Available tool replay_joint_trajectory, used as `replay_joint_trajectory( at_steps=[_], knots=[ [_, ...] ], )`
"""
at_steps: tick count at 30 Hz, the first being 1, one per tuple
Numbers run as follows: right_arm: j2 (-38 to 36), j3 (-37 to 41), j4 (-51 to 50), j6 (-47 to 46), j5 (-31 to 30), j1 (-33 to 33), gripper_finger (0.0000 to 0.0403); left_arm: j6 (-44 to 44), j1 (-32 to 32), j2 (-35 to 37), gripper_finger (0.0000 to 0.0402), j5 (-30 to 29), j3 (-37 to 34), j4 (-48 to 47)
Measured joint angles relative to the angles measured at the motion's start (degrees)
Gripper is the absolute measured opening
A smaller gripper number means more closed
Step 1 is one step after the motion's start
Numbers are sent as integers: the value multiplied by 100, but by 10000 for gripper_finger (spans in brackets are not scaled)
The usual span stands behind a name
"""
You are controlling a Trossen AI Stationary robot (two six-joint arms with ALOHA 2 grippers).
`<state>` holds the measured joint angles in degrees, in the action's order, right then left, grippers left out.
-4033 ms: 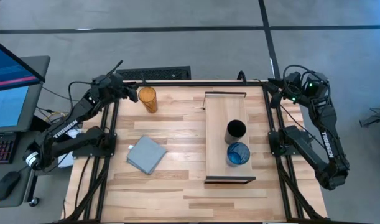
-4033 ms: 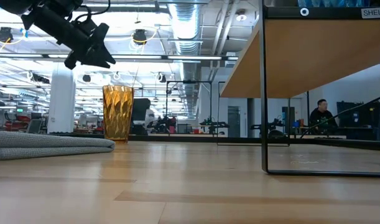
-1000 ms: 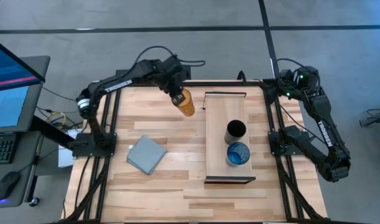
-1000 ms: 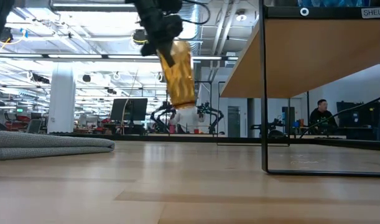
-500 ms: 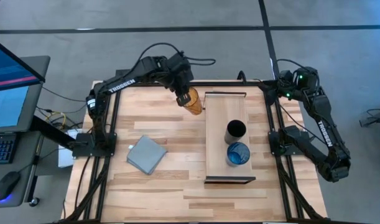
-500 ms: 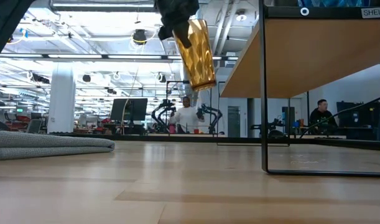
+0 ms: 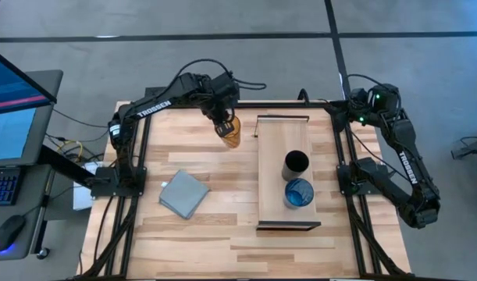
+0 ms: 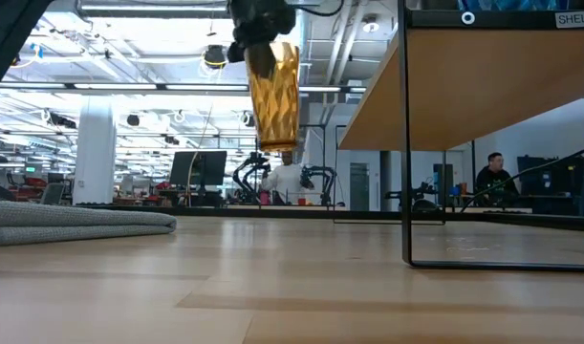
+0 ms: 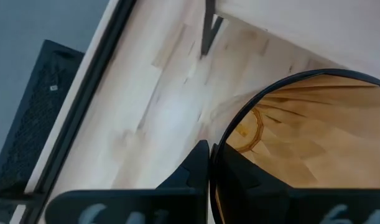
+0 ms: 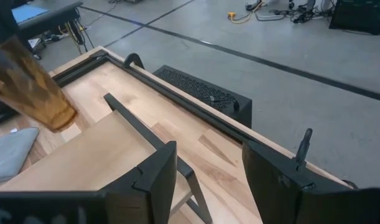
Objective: Stack small to large cups/mugs on shelf
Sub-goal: Put the brown cup on the shelf
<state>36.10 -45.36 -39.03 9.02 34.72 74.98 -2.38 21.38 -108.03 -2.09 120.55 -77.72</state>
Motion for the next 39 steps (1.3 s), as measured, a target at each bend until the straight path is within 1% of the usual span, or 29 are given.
replay_joint_trajectory(
  at_steps=[6,8,12,14,21,27,30,33,36,39],
  knots=[
    [0,0,-4,2,0,0,205,-26,-94,-75,0,54,-372,433],
    [0,0,-4,2,0,0,205,-22,-98,-103,0,75,-542,445],
    [0,0,-4,2,0,-6,203,-8,-94,-97,0,76,-884,963],
    [0,0,-7,2,0,-4,204,-1,-60,-98,0,90,-905,864],
    [0,0,-56,44,0,-3,205,-11,13,-92,0,172,-903,1099],
    [0,0,-68,45,-3,-2,205,96,-11,-304,0,135,-903,1249],
    [0,0,-77,44,-3,-17,204,128,23,-304,0,60,-807,1227],
    [0,0,-105,46,-5,-66,204,130,89,-304,0,4,-501,917],
    [0,0,-125,46,-11,-146,204,243,103,-302,0,-18,-177,876],
    [0,0,-125,46,-24,-216,205,386,97,-296,0,156,130,931]
  ],
)
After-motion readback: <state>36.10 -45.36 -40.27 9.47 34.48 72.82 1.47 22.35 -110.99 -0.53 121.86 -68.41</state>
